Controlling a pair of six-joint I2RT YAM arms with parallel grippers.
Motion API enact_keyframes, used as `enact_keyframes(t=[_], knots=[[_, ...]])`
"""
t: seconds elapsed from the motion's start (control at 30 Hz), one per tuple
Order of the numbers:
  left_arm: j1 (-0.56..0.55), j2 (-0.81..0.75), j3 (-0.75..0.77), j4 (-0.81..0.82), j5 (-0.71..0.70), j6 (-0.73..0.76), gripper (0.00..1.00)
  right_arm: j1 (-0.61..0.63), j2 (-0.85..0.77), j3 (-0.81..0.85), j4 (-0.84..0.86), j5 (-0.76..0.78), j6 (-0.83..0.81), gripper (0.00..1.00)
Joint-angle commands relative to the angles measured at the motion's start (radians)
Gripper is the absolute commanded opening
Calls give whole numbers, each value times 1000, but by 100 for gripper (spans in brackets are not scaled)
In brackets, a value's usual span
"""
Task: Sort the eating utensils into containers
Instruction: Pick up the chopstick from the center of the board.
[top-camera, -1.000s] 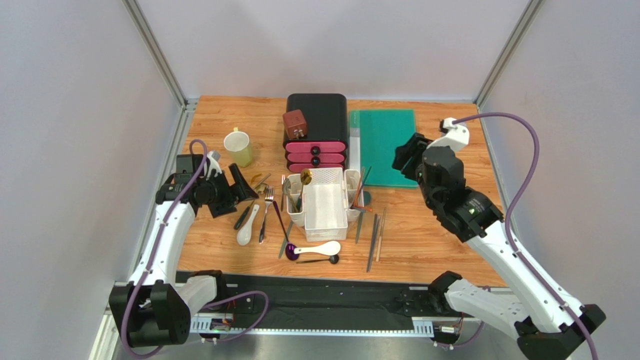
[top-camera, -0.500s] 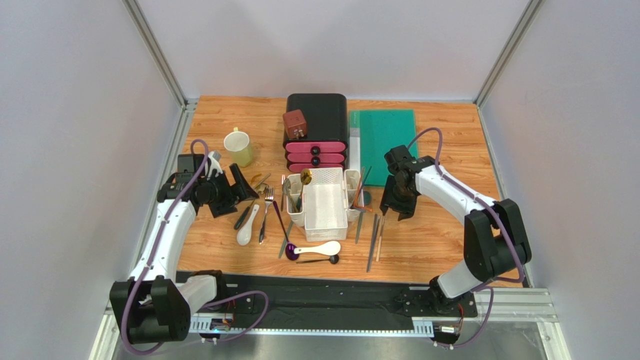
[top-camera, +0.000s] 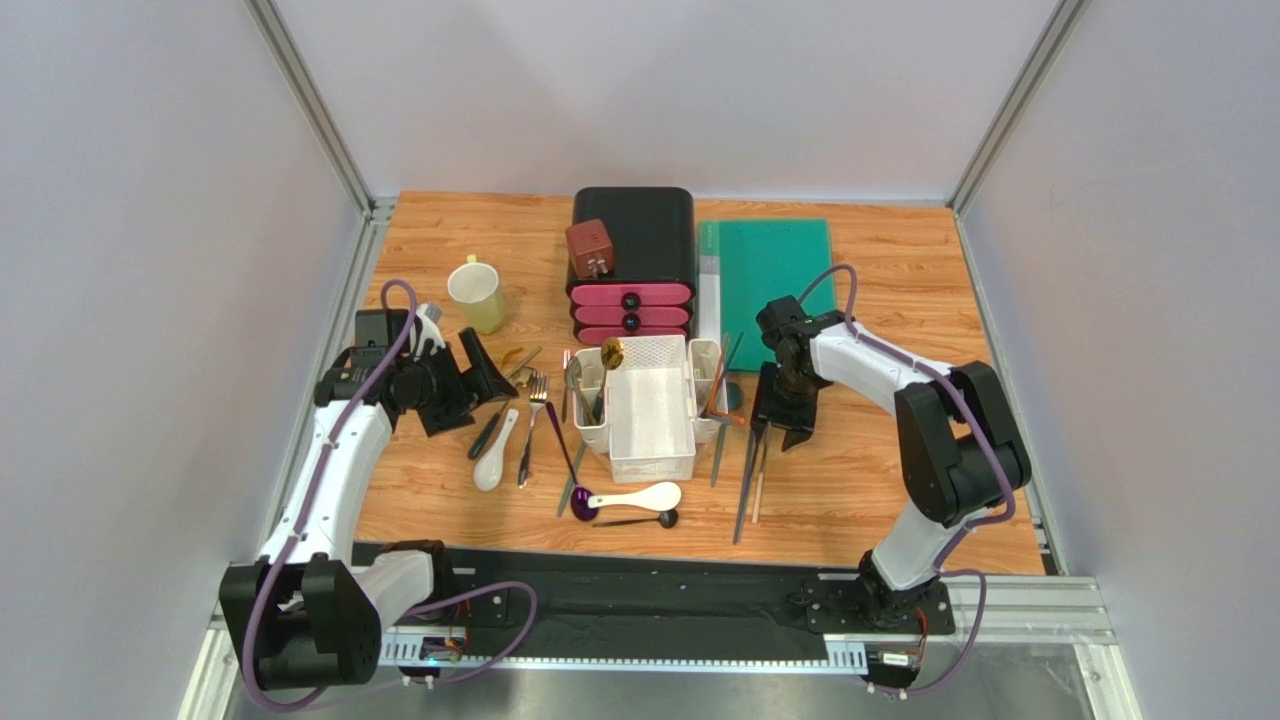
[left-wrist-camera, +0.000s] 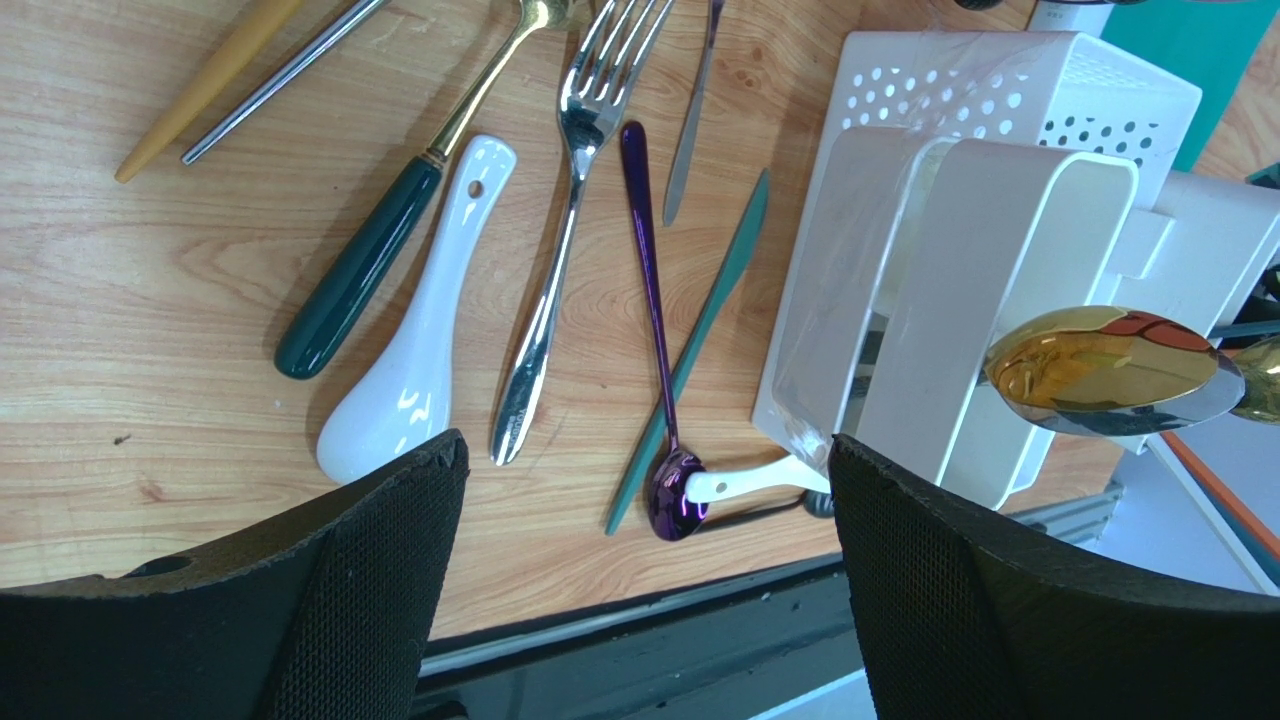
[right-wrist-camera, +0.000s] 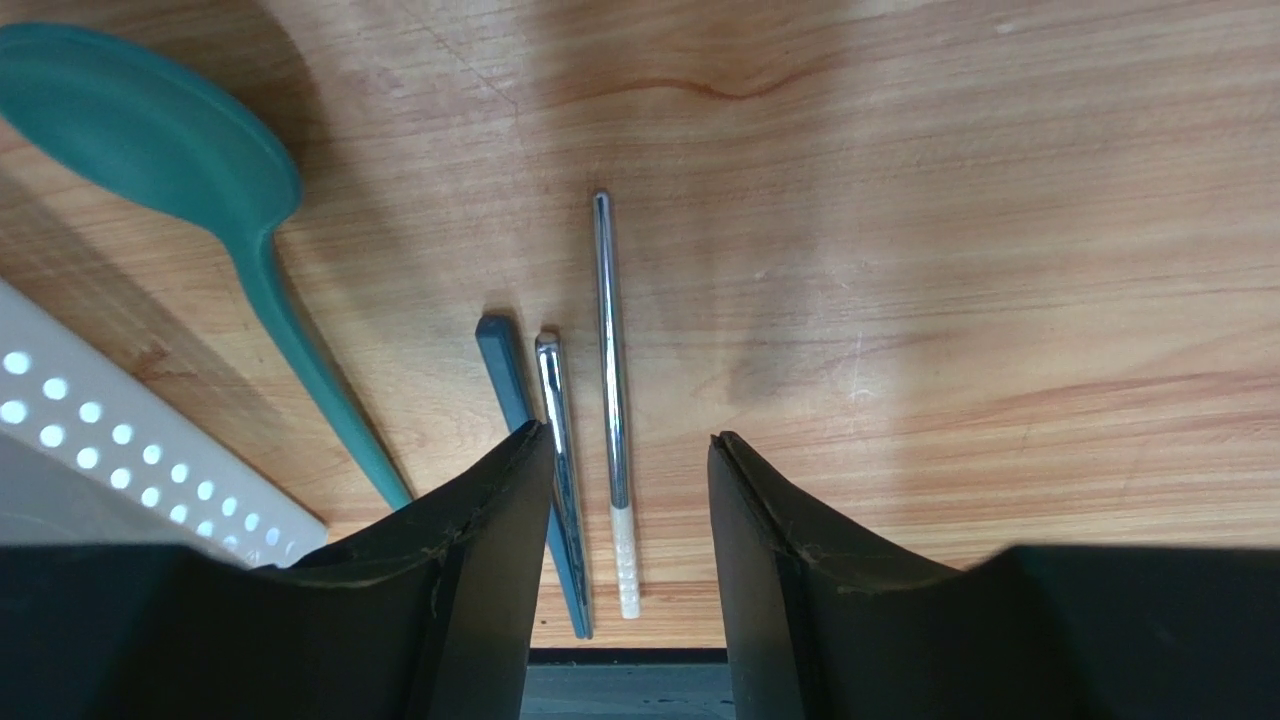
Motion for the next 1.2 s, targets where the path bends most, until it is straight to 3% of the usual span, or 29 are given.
enact_keyframes(t=[0.0, 0.13, 0.27, 0.43, 0.5, 0.53, 0.87, 1.17], knots=[[4, -15, 1, 24, -6, 1, 94, 4, 24, 27, 37, 7, -18, 46], [6, -10, -1, 22, -9, 1, 94, 4, 65, 18, 37, 5, -17, 42], [6, -9, -1, 21, -9, 1, 94, 6, 88, 0, 46, 2, -13, 24], [4, -6, 1, 19, -11, 1, 94, 3, 113, -14, 44, 1, -17, 16], [6, -4, 2, 19, -11, 1, 94, 3, 118, -17, 40, 1, -18, 1], [6, -6, 2, 18, -9, 1, 94, 1, 115, -17, 37, 2, -18, 0], [6, -4, 2, 21, -6, 1, 94, 3, -106, 49, -61, 96, -35, 0], [4, -6, 1, 24, 3, 3, 94, 9, -275, 268, -187, 136, -81, 0]])
